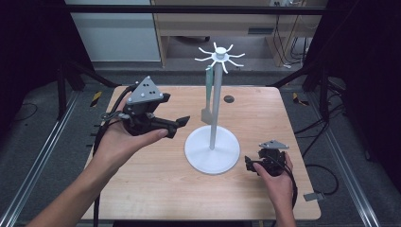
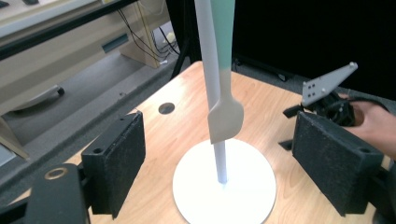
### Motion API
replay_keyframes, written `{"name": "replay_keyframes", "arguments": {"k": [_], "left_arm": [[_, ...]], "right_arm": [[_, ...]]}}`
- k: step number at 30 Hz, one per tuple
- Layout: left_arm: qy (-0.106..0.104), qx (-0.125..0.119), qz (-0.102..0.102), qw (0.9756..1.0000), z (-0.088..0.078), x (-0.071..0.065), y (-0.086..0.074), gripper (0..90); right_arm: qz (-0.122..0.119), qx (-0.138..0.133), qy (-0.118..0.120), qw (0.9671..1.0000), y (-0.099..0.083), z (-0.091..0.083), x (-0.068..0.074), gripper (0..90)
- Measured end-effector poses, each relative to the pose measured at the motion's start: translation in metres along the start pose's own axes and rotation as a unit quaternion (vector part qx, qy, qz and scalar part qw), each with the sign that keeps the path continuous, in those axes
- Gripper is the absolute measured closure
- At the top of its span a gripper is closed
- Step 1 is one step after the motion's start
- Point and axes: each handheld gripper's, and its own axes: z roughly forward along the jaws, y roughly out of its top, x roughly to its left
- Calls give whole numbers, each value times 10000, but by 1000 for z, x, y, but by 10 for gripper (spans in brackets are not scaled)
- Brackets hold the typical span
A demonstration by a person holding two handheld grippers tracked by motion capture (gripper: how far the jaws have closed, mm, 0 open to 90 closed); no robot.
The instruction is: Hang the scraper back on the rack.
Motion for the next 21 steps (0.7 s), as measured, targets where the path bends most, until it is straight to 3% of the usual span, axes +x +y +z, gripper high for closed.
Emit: {"name": "replay_keyframes", "arguments": {"k": [14, 21], "left_arm": [[130, 467, 368, 9981, 8, -1, -42, 131], [88, 616, 409, 9972, 14, -3, -60, 109]], "right_arm": [[1, -5, -5, 10000, 0, 0, -1, 96], [-2, -2, -24, 10000, -1, -2, 0, 96]]}}
